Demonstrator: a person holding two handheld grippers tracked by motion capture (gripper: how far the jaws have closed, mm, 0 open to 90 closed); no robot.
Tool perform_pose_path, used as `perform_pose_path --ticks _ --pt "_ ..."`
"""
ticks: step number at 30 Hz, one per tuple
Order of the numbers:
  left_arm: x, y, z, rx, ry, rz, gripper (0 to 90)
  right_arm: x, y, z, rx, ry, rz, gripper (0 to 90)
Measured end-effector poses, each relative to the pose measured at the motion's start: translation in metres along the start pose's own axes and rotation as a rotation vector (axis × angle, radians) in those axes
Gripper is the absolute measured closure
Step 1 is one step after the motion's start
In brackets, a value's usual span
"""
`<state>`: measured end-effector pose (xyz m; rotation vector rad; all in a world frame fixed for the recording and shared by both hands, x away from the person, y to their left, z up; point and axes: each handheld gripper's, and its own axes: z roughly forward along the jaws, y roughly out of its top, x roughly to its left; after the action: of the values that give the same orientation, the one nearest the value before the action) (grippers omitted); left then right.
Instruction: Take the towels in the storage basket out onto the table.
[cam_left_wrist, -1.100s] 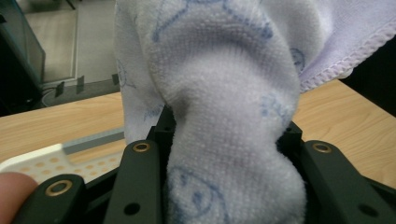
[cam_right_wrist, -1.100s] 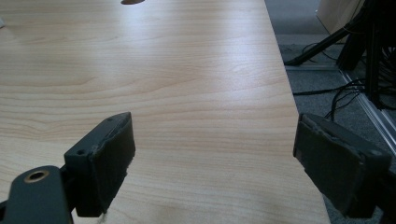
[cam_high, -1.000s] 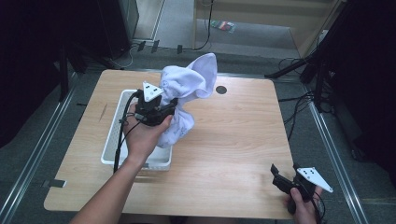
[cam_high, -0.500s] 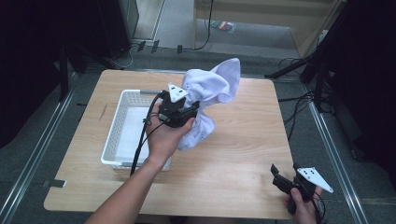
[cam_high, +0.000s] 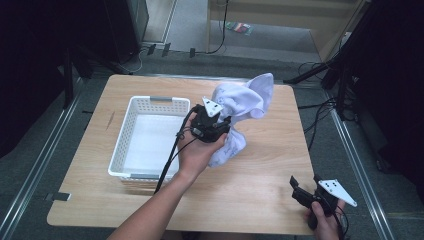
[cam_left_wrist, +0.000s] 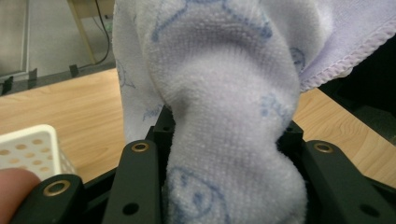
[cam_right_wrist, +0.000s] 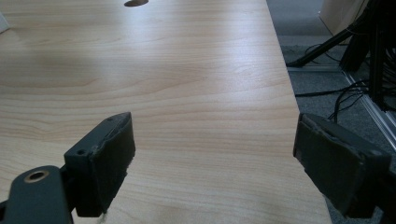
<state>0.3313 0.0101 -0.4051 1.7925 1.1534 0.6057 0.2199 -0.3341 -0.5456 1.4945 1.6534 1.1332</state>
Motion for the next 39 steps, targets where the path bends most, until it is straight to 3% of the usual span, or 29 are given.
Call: perform_pose_path --ticks 7,11,18,24,28,33,39 --pt "-0.005 -0.019 0.02 0.04 -0.012 -0.028 55.2 0.0 0.0 0.0 -0.001 0.002 -0.003 12.8" --pt "-0.007 -0.035 0.036 0.083 -0.022 -0.023 53.7 0.0 0.0 0.0 -0.004 0.003 -0.007 12.8" --pt "-0.003 -0.059 0.055 0.157 -0.041 -0.055 51.6 0.0 0.0 0.0 -0.004 0.005 -0.005 12.8" --pt "0.002 -0.072 0.066 0.227 -0.101 -0.083 42.3 0.0 0.0 0.0 -0.002 0.003 -0.007 12.8" --pt "-0.002 -0.072 0.064 0.218 -0.098 -0.092 24.7 0.0 0.0 0.0 -0.002 0.002 -0.005 12.8" --pt "-0.003 -0.064 0.052 0.197 -0.153 -0.098 4.8 0.0 0.0 0.0 -0.002 0.002 -0.004 12.8" --pt "0.0 -0.056 0.029 0.116 -0.202 -0.084 0.0 0.0 0.0 0.0 -0.001 0.002 -0.006 12.8"
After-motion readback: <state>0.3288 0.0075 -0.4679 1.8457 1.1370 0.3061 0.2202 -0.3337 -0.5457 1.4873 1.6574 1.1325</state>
